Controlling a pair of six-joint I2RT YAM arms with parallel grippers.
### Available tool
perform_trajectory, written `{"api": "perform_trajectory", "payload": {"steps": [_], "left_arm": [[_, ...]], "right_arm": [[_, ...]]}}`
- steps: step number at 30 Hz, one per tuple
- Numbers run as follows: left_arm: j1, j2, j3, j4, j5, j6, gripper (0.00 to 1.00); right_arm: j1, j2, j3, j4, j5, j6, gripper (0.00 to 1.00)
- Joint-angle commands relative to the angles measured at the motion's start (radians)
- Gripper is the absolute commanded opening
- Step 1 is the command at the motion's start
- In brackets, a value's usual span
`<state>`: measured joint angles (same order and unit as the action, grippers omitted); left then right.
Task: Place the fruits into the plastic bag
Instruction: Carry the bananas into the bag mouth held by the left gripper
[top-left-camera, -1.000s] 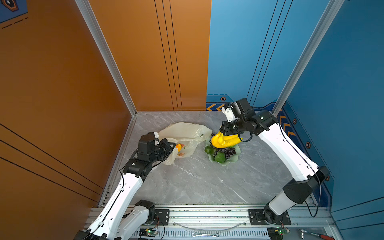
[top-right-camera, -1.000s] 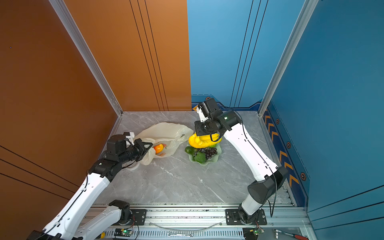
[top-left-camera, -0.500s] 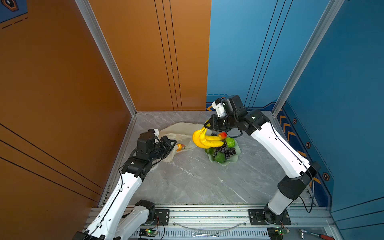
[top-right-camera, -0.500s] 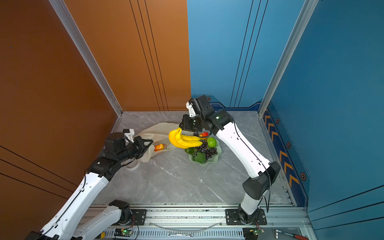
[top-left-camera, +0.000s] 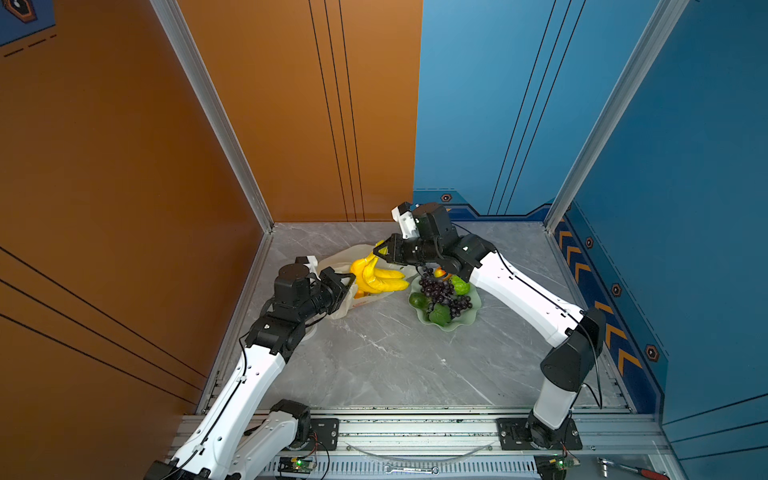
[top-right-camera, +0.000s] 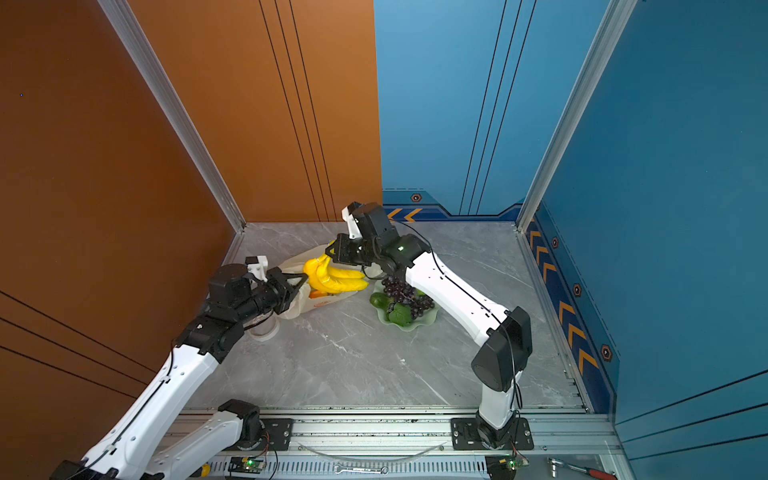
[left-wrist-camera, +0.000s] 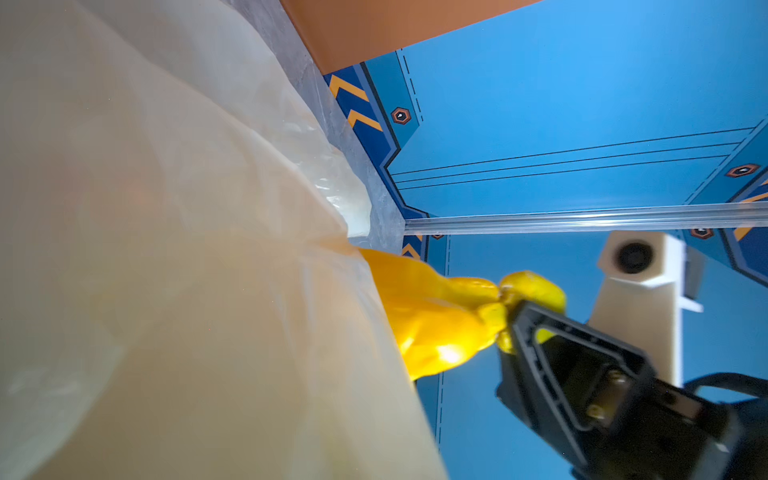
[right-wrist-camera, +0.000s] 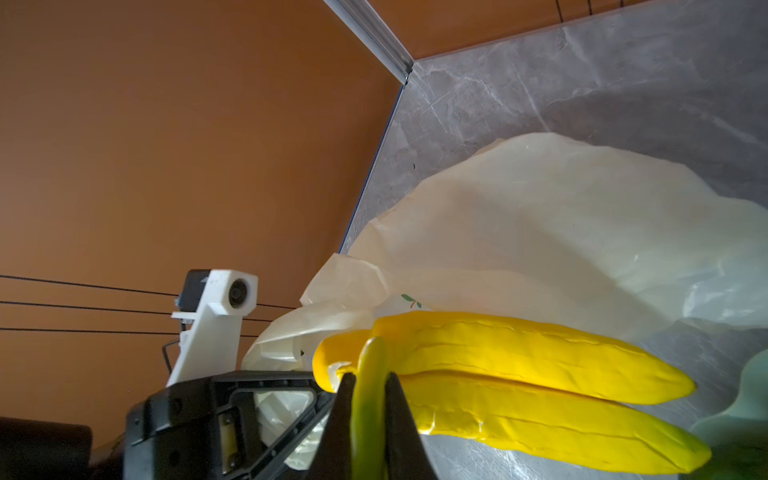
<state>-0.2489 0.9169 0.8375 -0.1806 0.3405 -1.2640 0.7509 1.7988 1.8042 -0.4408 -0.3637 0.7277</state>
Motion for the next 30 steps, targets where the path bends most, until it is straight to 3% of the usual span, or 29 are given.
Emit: {"api": "perform_trajectory", "payload": {"steps": [1,9,16,24,30], "left_arm": [[0.003,0.020,-0.013,0.131,-0.020,-0.124,0.00],[0.008,0.077,0.100,0.062,0.006,-0.077,0.00],[0.001,0.097,0.118,0.058,0.011,-0.065,0.00],[0.001,0.102,0.126,0.044,0.019,-0.055,0.00],[0.021,0.085,0.129,-0.023,0.006,-0.013,0.00]], "right_arm": [[-0.003,-0.038,-0.100,0.188,-0.026,0.034,0.10],[-0.004,-0.029,-0.216,0.330,-0.052,0.046,0.10],[0.021,-0.026,-0.230,0.340,-0.040,0.008,0.09],[0.054,-0.091,-0.290,0.311,0.117,-0.116,0.09],[0.074,-0.109,-0.296,0.262,0.043,-0.193,0.09]]}}
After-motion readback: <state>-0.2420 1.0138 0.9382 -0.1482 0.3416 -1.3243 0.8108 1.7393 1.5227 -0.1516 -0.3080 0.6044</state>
